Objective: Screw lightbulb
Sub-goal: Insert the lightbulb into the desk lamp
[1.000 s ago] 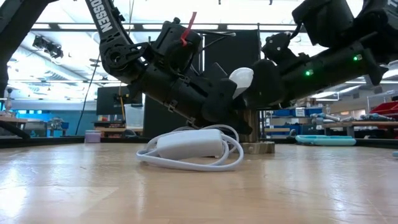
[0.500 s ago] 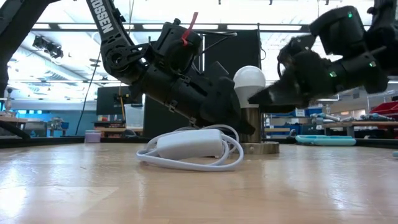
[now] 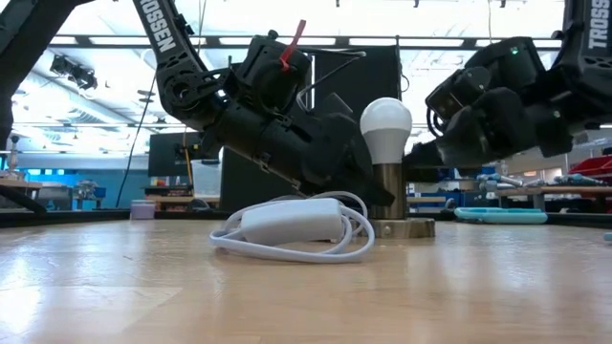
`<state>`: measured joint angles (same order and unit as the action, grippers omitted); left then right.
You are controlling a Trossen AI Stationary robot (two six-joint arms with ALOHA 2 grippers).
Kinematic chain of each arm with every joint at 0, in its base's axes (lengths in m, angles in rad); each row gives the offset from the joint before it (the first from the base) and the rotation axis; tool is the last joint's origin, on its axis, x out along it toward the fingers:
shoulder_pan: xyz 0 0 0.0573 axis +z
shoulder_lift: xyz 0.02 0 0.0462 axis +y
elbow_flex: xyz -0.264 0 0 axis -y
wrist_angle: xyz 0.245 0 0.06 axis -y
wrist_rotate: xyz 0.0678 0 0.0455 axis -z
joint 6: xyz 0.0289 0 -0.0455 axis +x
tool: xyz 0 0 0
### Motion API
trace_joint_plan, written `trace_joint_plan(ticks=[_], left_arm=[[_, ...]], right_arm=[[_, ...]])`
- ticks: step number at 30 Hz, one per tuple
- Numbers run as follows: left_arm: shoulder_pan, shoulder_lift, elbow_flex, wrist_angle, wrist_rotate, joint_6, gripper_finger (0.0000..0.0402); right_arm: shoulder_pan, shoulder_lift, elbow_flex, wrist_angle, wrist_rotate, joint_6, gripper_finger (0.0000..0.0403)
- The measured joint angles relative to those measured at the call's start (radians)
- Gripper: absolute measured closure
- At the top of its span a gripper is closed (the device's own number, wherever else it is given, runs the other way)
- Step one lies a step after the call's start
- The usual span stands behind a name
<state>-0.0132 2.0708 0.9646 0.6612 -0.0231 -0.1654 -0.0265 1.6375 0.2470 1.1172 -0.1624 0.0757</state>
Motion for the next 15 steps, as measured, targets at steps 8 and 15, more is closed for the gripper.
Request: trace_joint_plan(ticks=[8,15], left_arm=[[0.000,0.000,0.000,-0.001,0.011,-0.021,0.0213],[-0.001,0.000,0.000,-0.001,0.008,-0.022,0.0213]], right_arm=[[-0.052,-0.001,0.002,0.058,-0.071,-0.034,0.0067],[-0.042,-0.001,0.030,0.056,-0.070,-0.031,0.0077]])
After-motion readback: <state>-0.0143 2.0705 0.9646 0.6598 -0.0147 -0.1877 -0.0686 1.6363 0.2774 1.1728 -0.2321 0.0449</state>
